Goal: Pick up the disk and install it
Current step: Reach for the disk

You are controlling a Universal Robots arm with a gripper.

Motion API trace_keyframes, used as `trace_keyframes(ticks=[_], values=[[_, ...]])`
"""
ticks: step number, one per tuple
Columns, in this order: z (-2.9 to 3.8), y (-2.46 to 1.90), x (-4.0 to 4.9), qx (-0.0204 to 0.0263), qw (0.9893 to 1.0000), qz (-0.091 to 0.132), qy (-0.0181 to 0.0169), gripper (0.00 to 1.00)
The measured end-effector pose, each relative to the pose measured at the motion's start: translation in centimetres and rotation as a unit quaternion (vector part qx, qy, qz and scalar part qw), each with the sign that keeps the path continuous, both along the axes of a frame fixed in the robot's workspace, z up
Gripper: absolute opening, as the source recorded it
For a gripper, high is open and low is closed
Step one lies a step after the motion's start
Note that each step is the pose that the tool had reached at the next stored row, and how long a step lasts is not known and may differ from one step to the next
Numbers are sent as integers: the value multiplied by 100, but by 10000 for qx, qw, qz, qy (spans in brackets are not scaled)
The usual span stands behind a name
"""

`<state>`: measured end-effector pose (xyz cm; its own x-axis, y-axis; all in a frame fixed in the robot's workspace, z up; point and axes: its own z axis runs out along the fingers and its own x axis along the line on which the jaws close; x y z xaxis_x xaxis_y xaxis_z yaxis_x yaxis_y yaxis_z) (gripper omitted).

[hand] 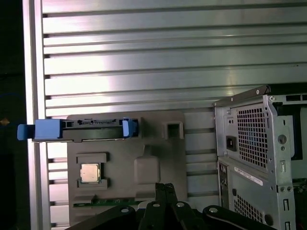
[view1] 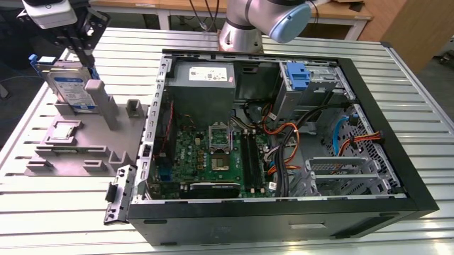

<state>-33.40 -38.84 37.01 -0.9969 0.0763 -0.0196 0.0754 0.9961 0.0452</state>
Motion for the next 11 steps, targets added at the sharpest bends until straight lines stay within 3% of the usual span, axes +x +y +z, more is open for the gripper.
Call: trace_keyframes(ticks=[11], values=[[0, 0, -12, 0, 10000, 0, 0, 10]])
